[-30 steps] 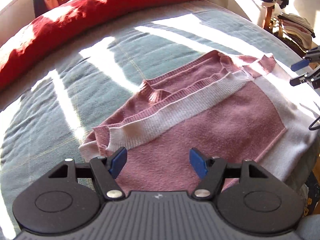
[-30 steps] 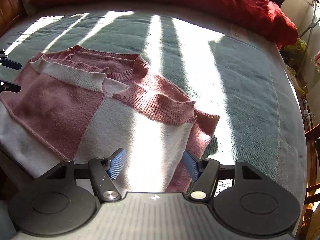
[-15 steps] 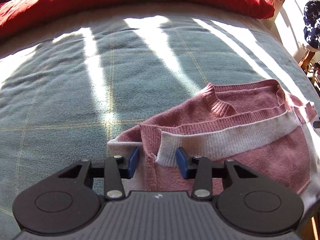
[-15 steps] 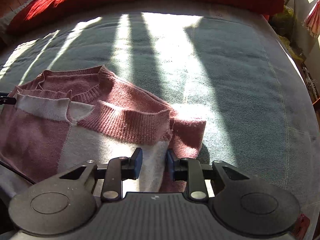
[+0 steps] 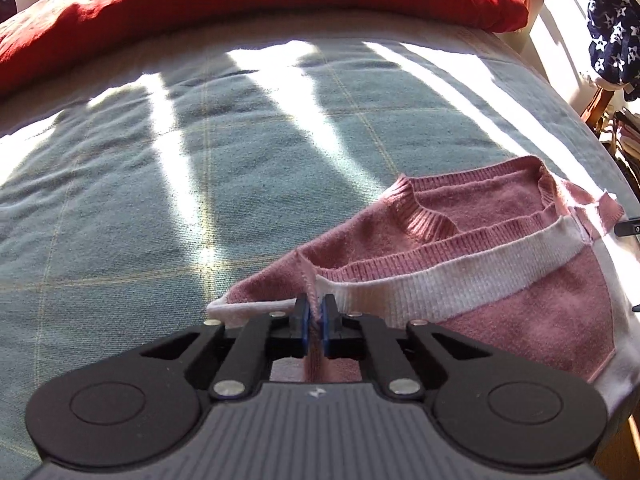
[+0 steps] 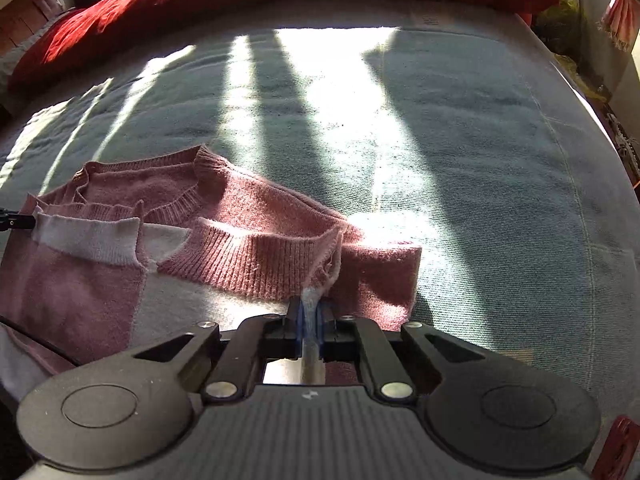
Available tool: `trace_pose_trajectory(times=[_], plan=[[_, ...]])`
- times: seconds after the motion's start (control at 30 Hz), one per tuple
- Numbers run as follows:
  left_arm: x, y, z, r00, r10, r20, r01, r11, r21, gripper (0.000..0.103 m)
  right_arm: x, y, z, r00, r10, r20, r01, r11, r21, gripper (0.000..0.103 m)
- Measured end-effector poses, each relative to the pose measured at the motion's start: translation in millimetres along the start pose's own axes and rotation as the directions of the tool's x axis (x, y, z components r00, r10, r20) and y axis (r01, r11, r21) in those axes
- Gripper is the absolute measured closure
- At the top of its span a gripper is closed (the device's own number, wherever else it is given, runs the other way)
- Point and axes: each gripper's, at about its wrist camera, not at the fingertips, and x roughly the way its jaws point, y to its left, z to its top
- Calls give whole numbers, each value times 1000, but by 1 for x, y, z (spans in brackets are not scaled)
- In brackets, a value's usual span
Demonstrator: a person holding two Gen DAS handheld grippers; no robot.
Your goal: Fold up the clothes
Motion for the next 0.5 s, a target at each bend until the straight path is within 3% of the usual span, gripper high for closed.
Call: trace_pose_trajectory(times=[0.13,0.23,0.3,0.37,0.5], plan=[[-18,15,19,995,64,73,-61,998,-34,103,-24,-4,13,997,-33,69,32,999,18,96],[-17,30,27,993,73,89,-65,994,-84,103,-16,-8,16,997,-56,59,55,998,22,96],[-16,32,29,995,28,94,-17,993,-115,102,5,-10,12,998,-67,-7,67,997,27,95],[-20,19,27,995,-20,99,27,997,-76,101,13,-8,8,996,-84,-27,84,996,21,92],[-23,-23,15,986,-165,36,163,985,49,87,-12,15,14,986,-153,63,156,986,-60,74]])
